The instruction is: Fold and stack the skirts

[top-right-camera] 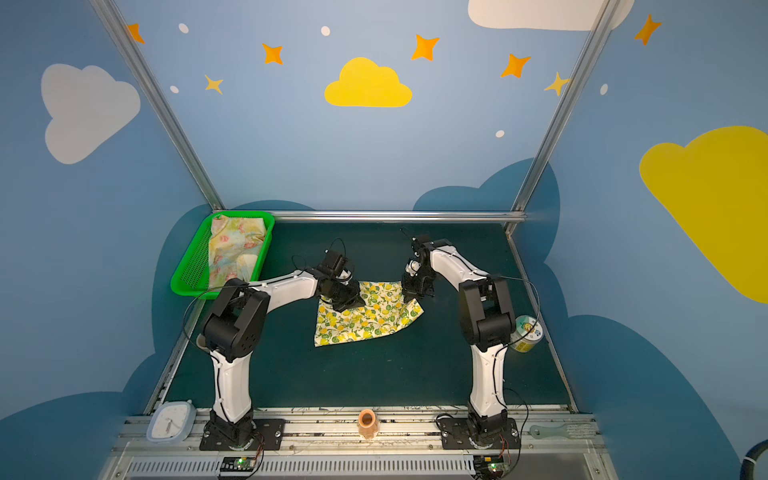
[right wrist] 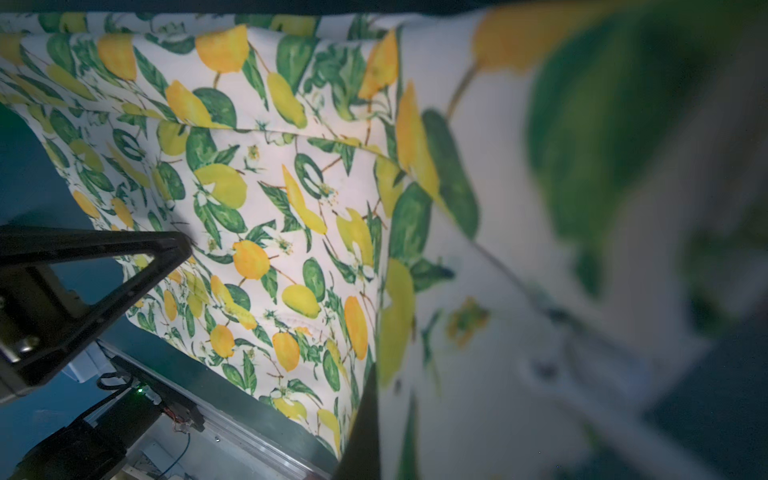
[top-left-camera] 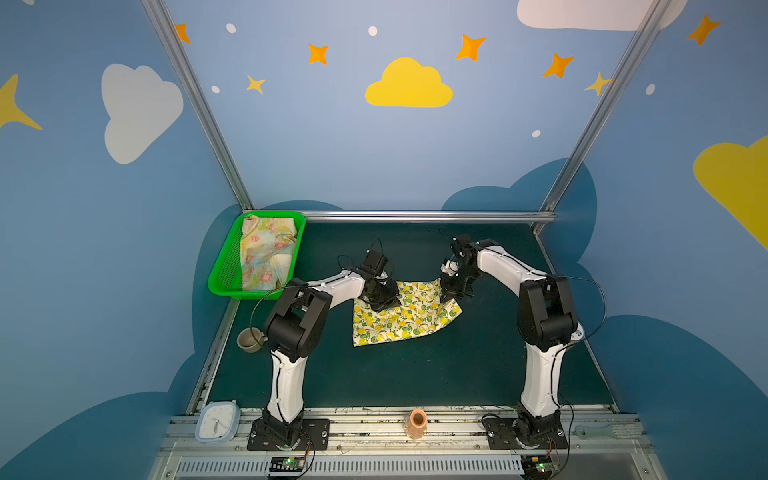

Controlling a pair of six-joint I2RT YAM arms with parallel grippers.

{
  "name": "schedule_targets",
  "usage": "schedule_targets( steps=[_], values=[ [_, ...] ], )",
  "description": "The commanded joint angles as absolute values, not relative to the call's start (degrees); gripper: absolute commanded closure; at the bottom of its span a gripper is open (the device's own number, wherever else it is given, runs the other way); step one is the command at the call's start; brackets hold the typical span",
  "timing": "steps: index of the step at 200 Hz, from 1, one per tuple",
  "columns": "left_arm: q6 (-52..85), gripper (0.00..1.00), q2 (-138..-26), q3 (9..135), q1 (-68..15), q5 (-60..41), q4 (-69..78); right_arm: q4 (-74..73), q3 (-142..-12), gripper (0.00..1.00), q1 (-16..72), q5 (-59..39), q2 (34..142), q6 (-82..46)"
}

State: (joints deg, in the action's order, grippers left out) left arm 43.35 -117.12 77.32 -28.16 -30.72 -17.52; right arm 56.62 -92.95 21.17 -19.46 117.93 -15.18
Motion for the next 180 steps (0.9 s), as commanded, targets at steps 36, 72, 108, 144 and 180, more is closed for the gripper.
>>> schedule_targets(
  steps=[36,72,108,144,180],
  values=[
    [44.33,0.96,-120.81,76.38,-28.52,-29.3,-16.3,62.81,-96.45,1.0,22.3,-14.66,115.93,-13.74],
    [46.51,0.96,-118.6,74.09,-29.25,-28.16,-13.01,67.38,-100.62,1.0,23.72,-8.03,116.89,-12.1],
    [46.03,0.96,-111.69,71.03,-29.57,-25.55,-14.02,70.62,-104.21,1.0,24.34,-1.73,118.06,-11.01],
    [45.69,0.96,-106.61,66.77,-33.33,-22.34,-16.41,73.69,-109.79,1.0,24.89,1.55,121.12,-9.76],
    [47.63,0.96,-107.05,64.08,-38.38,-20.39,-13.83,74.08,-111.71,1.0,26.14,3.16,122.15,-9.92]
  ],
)
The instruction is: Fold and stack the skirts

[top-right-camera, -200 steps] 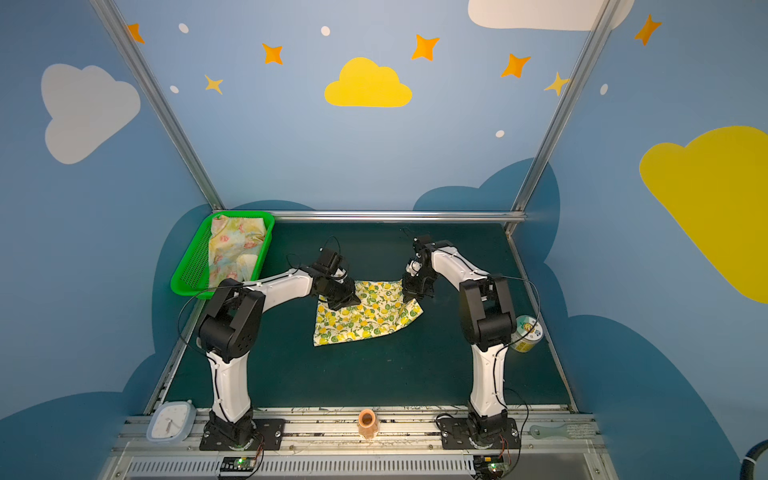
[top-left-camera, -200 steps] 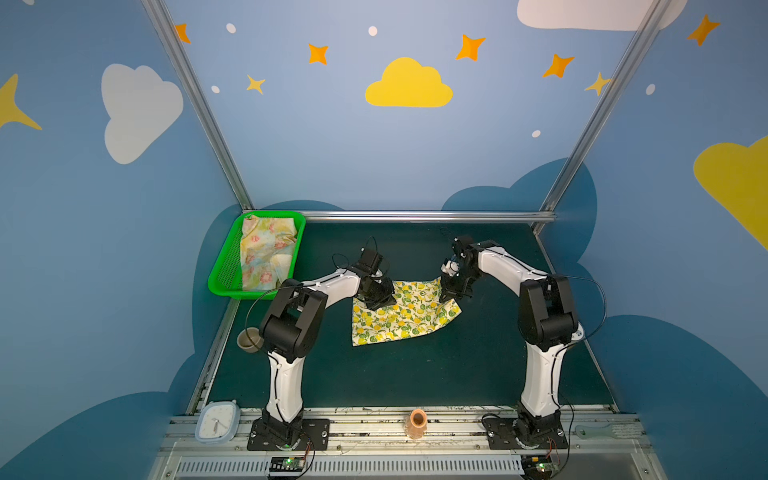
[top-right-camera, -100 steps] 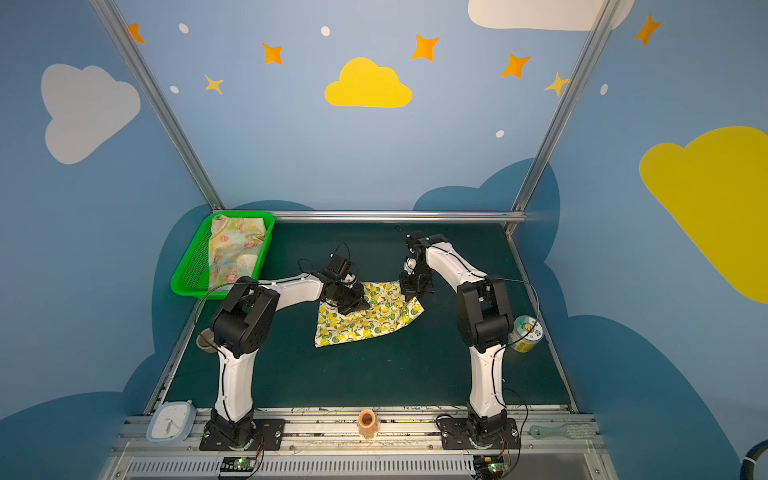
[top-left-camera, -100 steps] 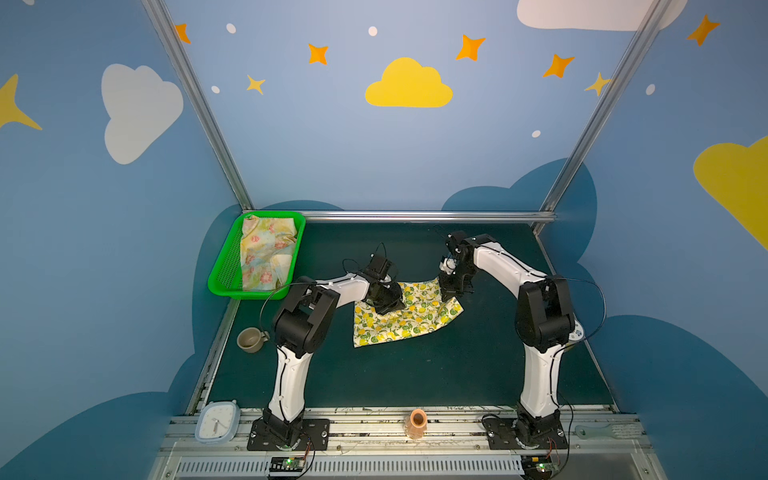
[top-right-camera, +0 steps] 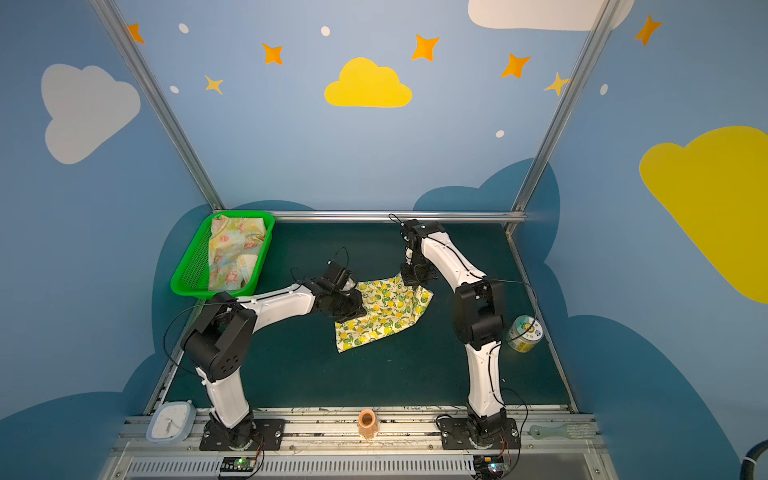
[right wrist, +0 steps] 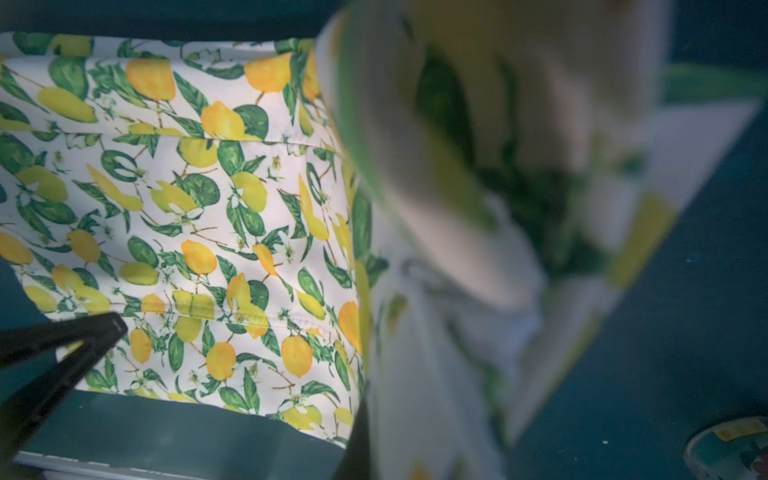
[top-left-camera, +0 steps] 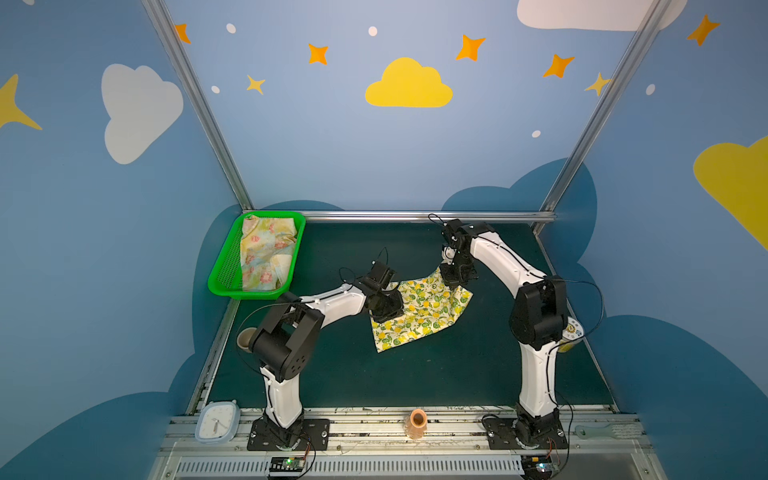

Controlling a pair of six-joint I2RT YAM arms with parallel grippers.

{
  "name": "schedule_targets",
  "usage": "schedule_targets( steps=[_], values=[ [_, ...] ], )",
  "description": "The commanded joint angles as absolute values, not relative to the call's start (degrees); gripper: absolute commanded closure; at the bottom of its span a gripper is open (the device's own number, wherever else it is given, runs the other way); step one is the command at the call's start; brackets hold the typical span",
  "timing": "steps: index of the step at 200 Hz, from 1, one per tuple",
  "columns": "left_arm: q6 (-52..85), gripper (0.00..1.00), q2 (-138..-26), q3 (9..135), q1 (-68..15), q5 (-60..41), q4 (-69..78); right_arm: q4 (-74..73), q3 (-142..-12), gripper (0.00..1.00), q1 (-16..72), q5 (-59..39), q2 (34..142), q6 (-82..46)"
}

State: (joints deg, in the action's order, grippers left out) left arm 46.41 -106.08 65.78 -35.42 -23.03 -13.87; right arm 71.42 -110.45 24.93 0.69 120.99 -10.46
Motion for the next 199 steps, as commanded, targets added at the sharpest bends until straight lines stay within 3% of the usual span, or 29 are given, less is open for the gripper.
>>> schedule_targets(
  steps=[1,99,141,199],
  values=[
    [47.68,0.96,-107.14,64.08,-38.48,-20.39,-13.68,74.09,-111.71,1.0,26.21,3.16,122.16,-9.92],
    [49.17,0.96,-118.13,71.09,-42.9,-27.35,-7.77,74.85,-110.07,1.0,29.19,5.87,122.13,-12.08],
    [50.95,0.96,-112.37,67.75,-40.59,-29.93,-4.82,77.28,-111.25,1.0,29.44,6.15,119.99,-12.52],
    [45.37,0.96,-103.18,60.41,-30.01,-29.8,-10.27,80.42,-114.72,1.0,31.03,8.68,121.31,-14.32]
  ],
)
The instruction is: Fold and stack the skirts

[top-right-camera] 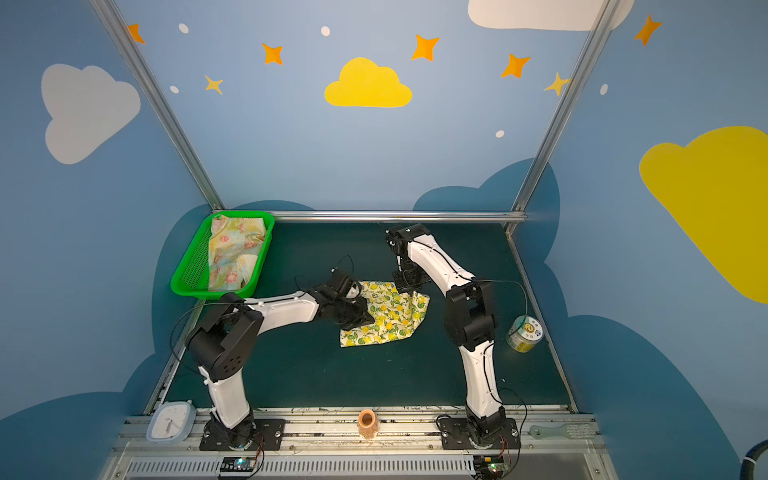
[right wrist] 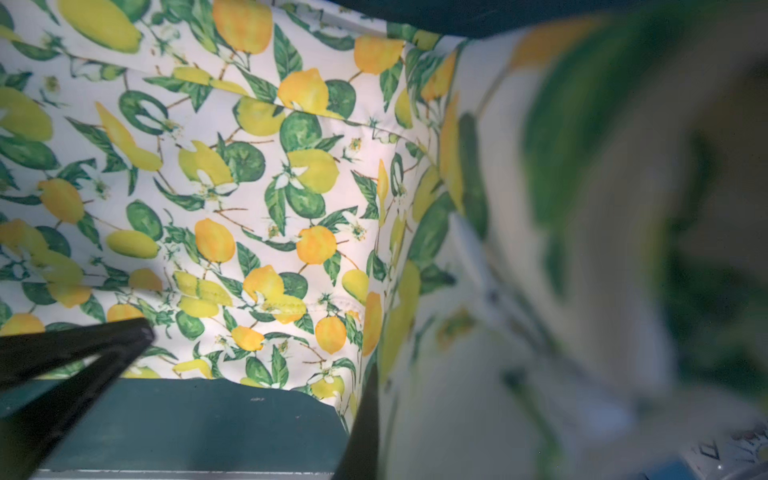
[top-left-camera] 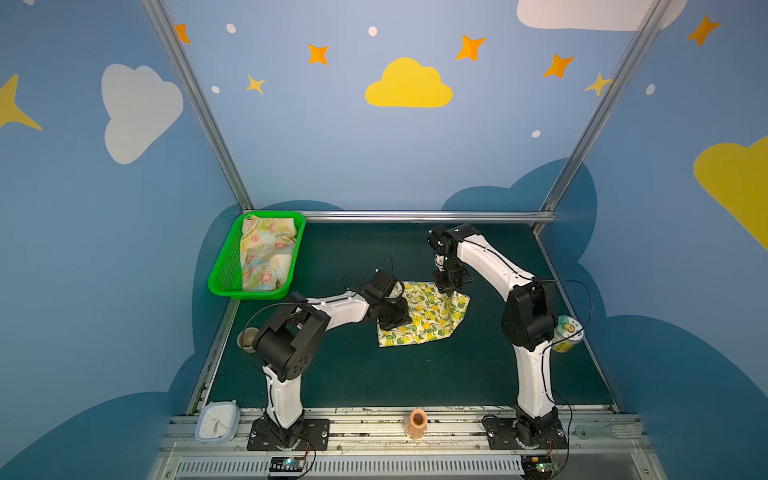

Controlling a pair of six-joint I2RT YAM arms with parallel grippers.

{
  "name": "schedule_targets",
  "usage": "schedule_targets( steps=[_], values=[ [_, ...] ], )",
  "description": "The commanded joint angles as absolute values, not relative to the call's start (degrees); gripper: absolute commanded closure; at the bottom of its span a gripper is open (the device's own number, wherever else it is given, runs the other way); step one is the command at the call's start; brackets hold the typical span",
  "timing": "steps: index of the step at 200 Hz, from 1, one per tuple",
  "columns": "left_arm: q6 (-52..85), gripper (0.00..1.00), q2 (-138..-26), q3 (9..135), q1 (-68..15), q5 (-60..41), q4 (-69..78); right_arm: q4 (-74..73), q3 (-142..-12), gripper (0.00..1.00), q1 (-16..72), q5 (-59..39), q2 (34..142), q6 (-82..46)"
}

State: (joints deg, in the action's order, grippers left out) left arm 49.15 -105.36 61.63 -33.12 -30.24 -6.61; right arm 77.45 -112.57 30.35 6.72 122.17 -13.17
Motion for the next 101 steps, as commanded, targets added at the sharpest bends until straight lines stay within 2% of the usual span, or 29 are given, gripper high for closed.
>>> schedule_targets(
  steps=[1,34,101],
  values=[
    [45.23,0.96,-103.18,60.35,-29.95,-29.8,-10.36,80.42,-114.8,1.0,31.03,8.78,121.34,-14.32],
    [42.4,0.96,-104.79,60.66,-28.93,-29.01,-12.86,81.84,-117.87,1.0,31.03,10.83,122.85,-13.82],
    [47.31,0.96,-109.09,56.97,-32.08,-30.62,-5.12,84.2,-125.77,1.0,30.85,15.01,127.97,-11.39]
  ],
)
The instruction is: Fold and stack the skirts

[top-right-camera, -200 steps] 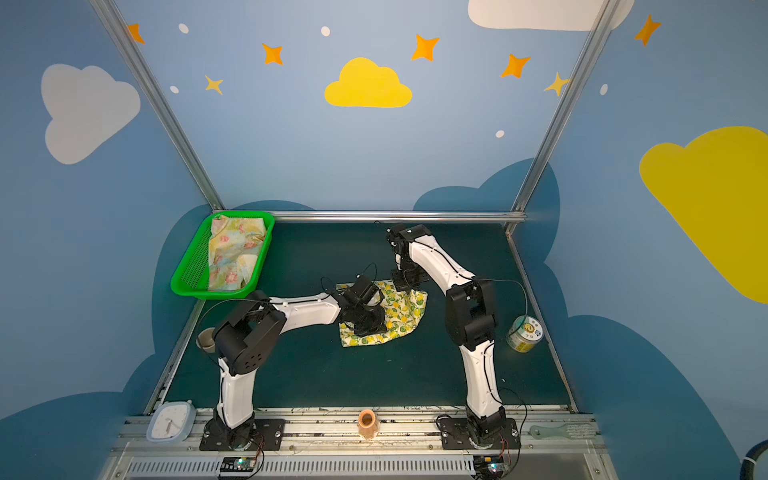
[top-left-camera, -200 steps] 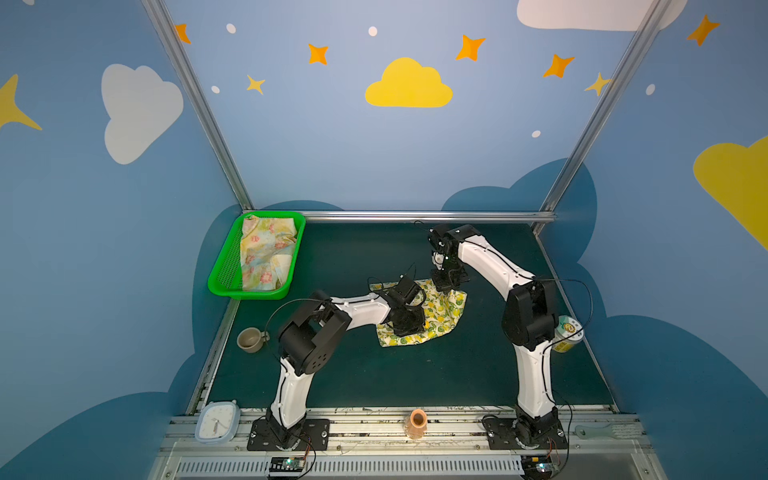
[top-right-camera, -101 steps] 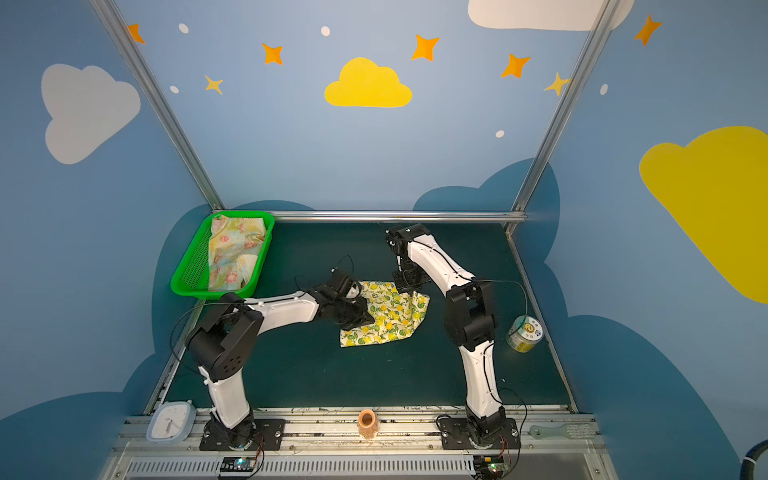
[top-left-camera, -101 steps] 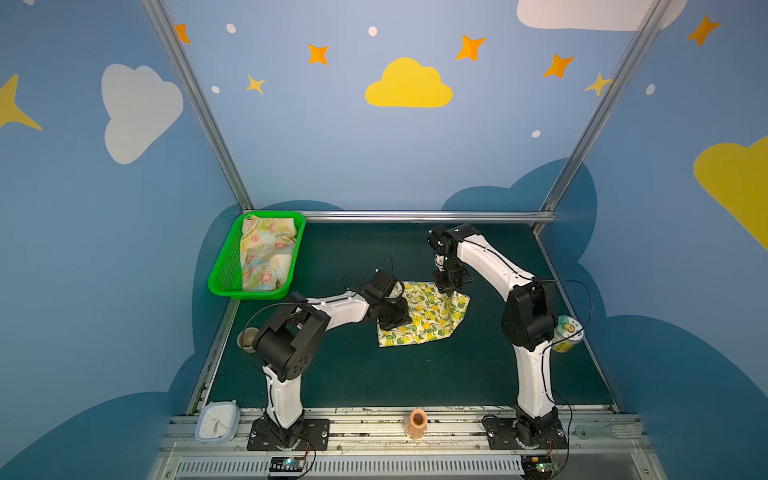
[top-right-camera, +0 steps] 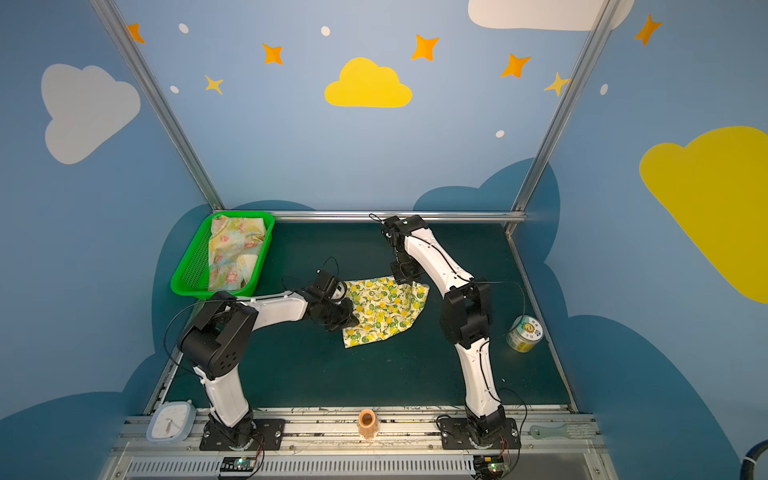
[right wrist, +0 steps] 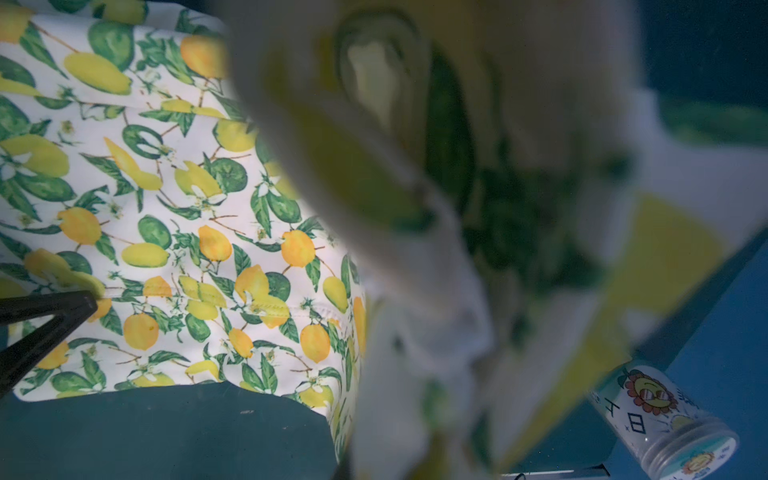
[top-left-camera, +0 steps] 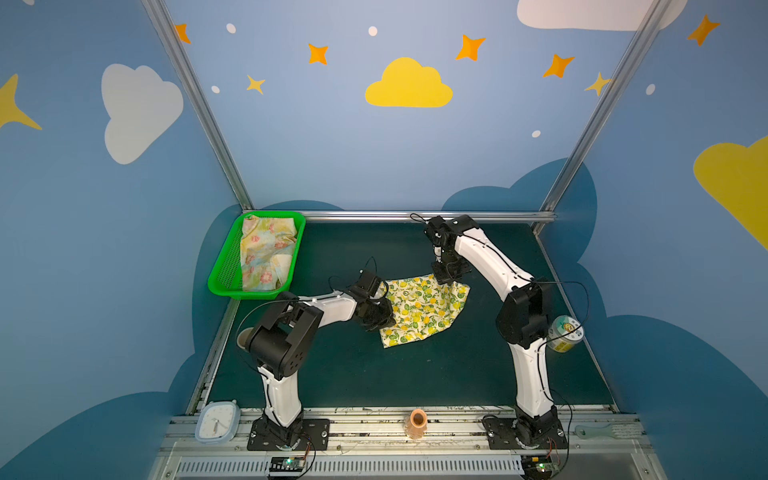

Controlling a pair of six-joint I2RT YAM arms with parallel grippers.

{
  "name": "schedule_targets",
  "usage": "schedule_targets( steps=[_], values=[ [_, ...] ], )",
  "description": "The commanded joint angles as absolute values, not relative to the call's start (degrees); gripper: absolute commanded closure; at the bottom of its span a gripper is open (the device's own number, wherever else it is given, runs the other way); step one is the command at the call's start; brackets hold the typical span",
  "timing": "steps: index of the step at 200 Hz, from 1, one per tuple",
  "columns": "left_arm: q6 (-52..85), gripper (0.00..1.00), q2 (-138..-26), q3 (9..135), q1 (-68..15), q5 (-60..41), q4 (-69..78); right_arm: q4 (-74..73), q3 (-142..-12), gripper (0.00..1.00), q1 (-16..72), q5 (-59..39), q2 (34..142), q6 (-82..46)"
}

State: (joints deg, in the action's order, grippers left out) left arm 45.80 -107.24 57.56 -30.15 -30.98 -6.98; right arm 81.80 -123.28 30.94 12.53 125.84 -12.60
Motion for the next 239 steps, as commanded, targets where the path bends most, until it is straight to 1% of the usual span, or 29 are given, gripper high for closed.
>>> schedule_targets(
  steps=[1,34,82,148,182,239],
  values=[
    [47.38,0.96,-109.17,56.92,-32.17,-30.6,-4.98,84.2,-125.86,1.0,30.85,15.07,128.06,-11.36],
    [50.49,0.96,-111.27,56.53,-34.64,-30.67,-1.49,85.41,-129.29,1.0,31.15,16.07,130.32,-10.61],
    [54.46,0.96,-114.87,57.03,-37.61,-31.1,3.11,86.97,-130.27,1.0,32.86,16.31,129.66,-11.95],
    [60.86,0.96,-117.1,55.35,-39.12,-31.02,11.95,87.48,-128.58,1.0,36.33,12.69,128.95,-17.3],
    [62.3,0.96,-116.77,54.06,-39.2,-30.41,14.19,83.74,-123.33,1.0,36.74,8.76,126.15,-19.65],
    [62.82,0.96,-116.63,53.75,-39.42,-29.97,15.7,72.39,-111.54,1.0,36.57,-0.7,118.41,-24.2]
  ],
)
